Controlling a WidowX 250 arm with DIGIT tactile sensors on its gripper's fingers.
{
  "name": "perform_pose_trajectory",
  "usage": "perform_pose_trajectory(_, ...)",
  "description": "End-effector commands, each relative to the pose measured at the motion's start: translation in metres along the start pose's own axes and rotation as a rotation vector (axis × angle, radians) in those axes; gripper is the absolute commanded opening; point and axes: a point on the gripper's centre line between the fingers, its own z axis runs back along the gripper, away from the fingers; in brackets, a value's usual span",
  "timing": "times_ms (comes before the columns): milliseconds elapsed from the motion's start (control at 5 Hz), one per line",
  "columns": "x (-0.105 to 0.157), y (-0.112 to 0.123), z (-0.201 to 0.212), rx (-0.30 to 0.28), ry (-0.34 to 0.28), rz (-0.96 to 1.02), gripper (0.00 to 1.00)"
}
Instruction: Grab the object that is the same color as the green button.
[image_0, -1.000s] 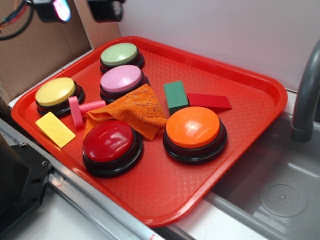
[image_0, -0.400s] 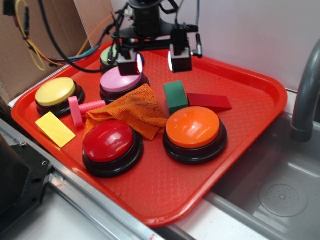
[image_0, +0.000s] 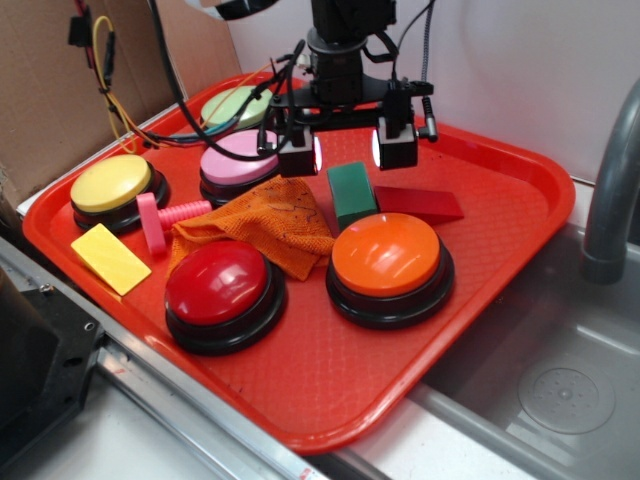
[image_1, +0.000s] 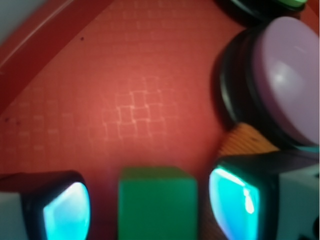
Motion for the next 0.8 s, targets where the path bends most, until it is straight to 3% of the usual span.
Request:
perform_pose_trajectory(0, 0.01, 0.001, -0.001, -0.018, -0.013, 0.024, 1.0)
perform_pose_trajectory(200, 0.003, 0.002, -0.005, -0.018, -0.012, 0.016, 1.0)
perform_pose_trajectory(400, 0.002, 0.003, -0.004, -0.019, -0.029, 0.02, 0.1)
perform_pose_trajectory(600, 0.006, 0.005, 0.005, -0.036, -0.041, -0.01, 0.0)
